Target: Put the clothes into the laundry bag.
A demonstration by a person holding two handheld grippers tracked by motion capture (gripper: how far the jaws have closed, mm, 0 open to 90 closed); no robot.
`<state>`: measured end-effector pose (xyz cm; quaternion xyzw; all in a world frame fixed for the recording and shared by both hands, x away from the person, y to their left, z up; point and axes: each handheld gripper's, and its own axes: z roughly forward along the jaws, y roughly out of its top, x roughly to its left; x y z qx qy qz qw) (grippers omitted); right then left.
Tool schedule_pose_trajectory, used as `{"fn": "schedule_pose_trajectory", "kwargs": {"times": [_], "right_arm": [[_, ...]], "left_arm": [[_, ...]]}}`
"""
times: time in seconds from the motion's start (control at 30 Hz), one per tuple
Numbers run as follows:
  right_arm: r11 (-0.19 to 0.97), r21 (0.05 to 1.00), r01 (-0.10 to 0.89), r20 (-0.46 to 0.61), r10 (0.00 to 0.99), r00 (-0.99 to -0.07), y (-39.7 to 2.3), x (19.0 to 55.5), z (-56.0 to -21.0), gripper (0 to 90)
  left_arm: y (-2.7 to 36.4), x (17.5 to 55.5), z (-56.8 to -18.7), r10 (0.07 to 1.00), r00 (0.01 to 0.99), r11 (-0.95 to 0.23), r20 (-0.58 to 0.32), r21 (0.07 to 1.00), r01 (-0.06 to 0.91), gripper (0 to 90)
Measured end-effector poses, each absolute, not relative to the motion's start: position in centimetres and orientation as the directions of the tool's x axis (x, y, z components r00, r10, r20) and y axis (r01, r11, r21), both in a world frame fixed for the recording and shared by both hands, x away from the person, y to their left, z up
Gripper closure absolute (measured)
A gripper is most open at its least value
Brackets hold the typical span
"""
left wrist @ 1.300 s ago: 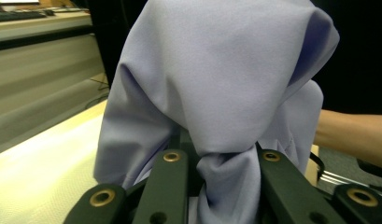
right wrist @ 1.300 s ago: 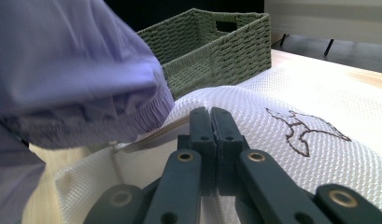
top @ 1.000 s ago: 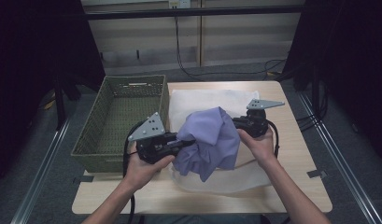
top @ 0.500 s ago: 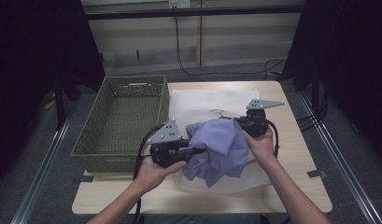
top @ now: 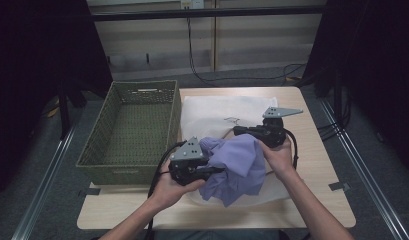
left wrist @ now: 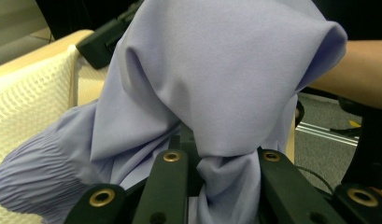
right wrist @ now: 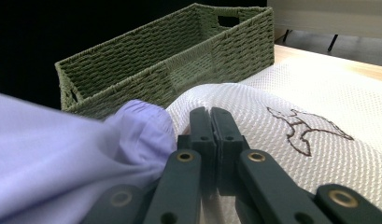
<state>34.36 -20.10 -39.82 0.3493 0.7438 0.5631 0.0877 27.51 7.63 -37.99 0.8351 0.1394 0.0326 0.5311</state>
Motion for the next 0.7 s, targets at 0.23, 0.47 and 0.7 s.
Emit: {"fn": "schedule_pose_trajectory", "kwargs": {"times": [0.23, 0.47, 0.7], "right_arm": [[0.124, 0.900, 0.418, 0.259, 0.619, -0.741, -20.1, 34.2, -39.7, 89.2], [0.127, 0.900, 0.417, 0.257, 0.618, -0.743, -20.0, 34.2, -39.7, 89.3], [0.127, 0.900, 0.417, 0.257, 0.617, -0.744, -20.0, 34.2, -39.7, 89.2]], "left_arm": [[7.5, 27.7, -38.9, 0.262, 0.961, -0.427, -0.091, 0.882, 0.200, 80.9], [7.1, 28.0, -39.9, 0.271, 0.959, -0.464, -0.088, 0.861, 0.210, 80.8], [6.5, 28.2, -41.0, 0.273, 0.958, -0.492, -0.084, 0.844, 0.214, 80.8]]}}
